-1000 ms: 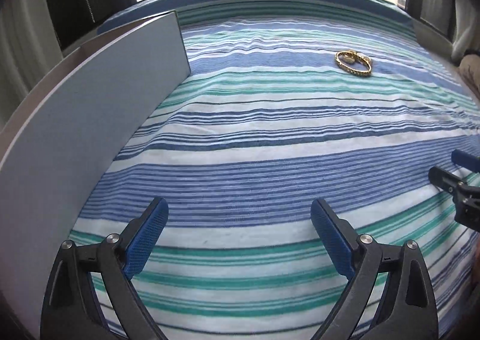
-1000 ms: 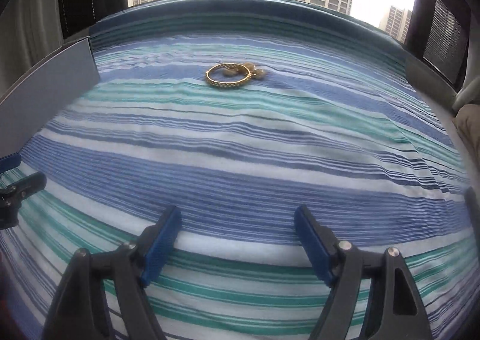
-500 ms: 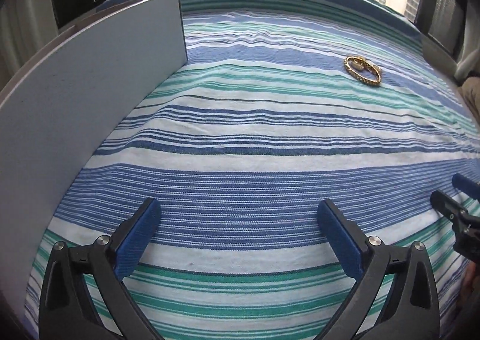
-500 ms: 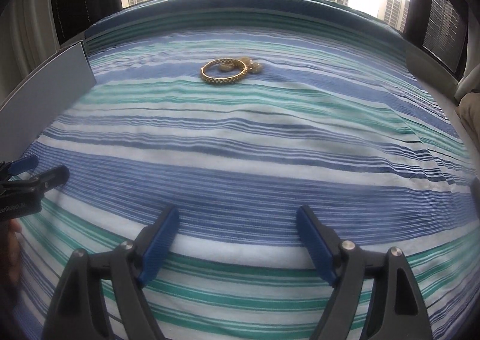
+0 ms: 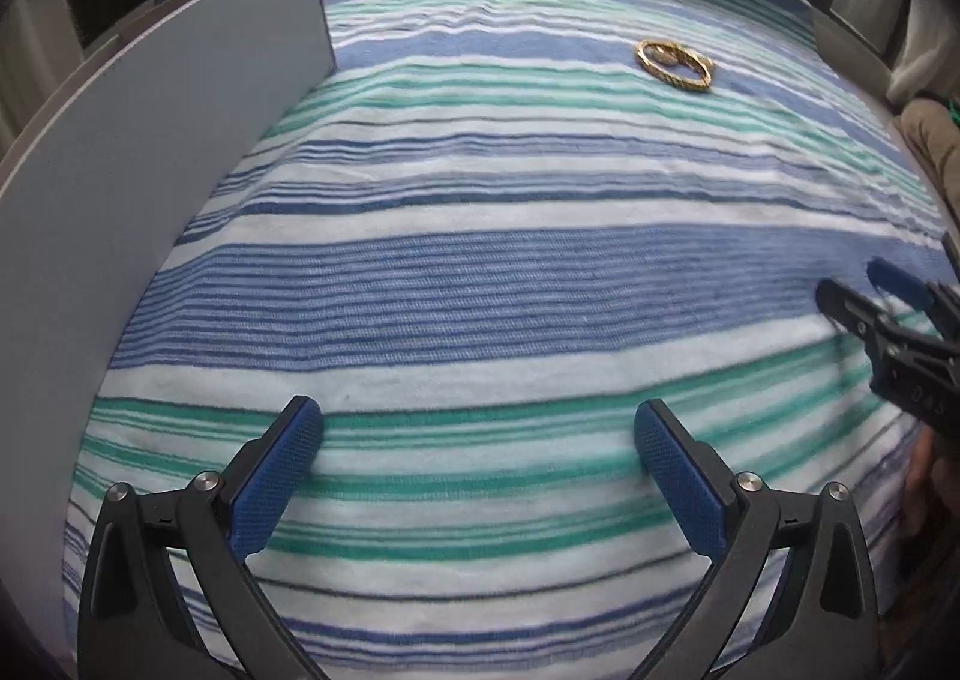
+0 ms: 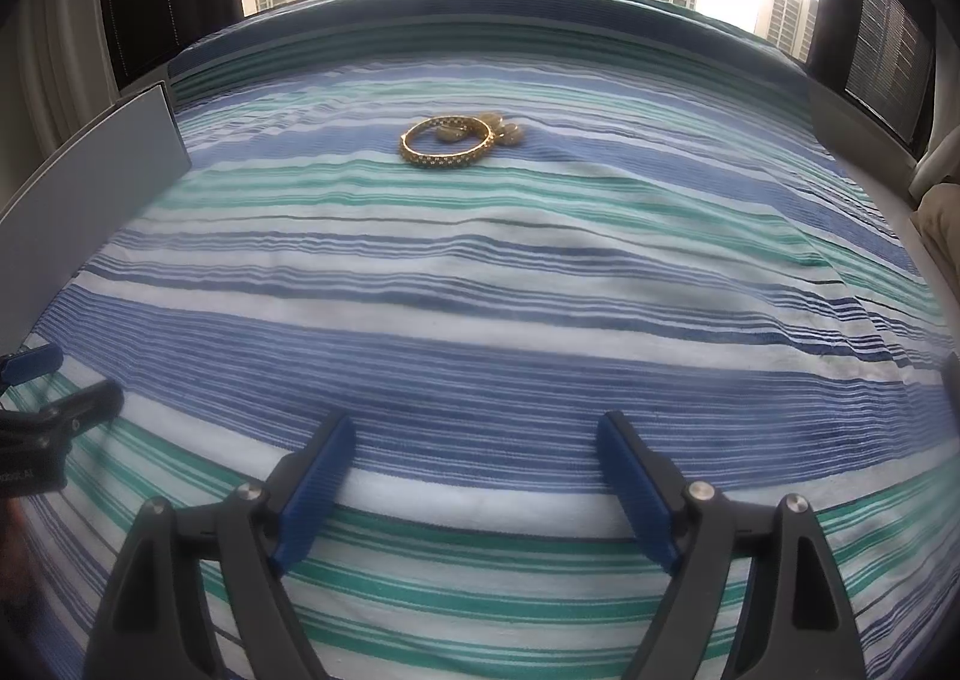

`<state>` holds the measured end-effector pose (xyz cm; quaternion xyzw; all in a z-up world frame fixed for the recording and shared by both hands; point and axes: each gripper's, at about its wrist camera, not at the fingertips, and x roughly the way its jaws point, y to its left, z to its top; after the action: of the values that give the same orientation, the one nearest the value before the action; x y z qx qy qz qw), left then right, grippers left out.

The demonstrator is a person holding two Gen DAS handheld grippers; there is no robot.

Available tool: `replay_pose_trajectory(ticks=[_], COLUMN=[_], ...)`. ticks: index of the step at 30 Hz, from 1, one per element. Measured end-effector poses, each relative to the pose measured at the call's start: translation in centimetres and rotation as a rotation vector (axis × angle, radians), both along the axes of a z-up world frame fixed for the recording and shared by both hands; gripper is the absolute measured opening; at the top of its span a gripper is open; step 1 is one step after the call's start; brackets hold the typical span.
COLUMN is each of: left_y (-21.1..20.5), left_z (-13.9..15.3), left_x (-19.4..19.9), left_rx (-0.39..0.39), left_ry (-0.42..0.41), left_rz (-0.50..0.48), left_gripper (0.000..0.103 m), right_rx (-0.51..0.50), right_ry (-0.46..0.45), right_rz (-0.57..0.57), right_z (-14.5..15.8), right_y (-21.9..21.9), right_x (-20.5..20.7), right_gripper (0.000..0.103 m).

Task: Organize jewelry

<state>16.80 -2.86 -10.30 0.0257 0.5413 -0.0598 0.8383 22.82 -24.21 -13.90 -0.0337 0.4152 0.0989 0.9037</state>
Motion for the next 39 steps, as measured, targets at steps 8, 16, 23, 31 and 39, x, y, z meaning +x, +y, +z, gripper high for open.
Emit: replay_pose_trajectory(ticks=[8, 16, 23, 31, 39], left_y=[0.1, -8.9, -13.7, -14.3, -10.7], left_z=[10.9, 9.8, 2.2, 0.1, 0.4], left_x=[1.0, 15.6, 23.4, 23.2, 19.2], left_rx=[-0.123, -0.070, 0.068, 0.097, -0.069], left_ry=[-0.004, -0.101, -0.108, -0.187, -0.117], left_rz=[-0.116, -0.179, -0.075, -0.145, -0.168], left_gripper=[0.101, 0.102, 0.094, 0.039, 0.003], right_rx=[0.001, 0.002, 0.002, 0.002, 0.002], right_ry=[0.001, 0.001, 0.002, 0.005, 0.006], right_rz=[0.000, 0.000, 0.001, 0.007, 0.006], right_z=[0.0, 0.0, 0.0, 0.0, 0.0], right_y=[0.1, 0.1, 0.1, 0.5, 0.4], right_x=[0.0, 0.0, 0.0, -0.1, 0.0], right_gripper=[0.086, 0.086, 0.086, 0.089, 0.089])
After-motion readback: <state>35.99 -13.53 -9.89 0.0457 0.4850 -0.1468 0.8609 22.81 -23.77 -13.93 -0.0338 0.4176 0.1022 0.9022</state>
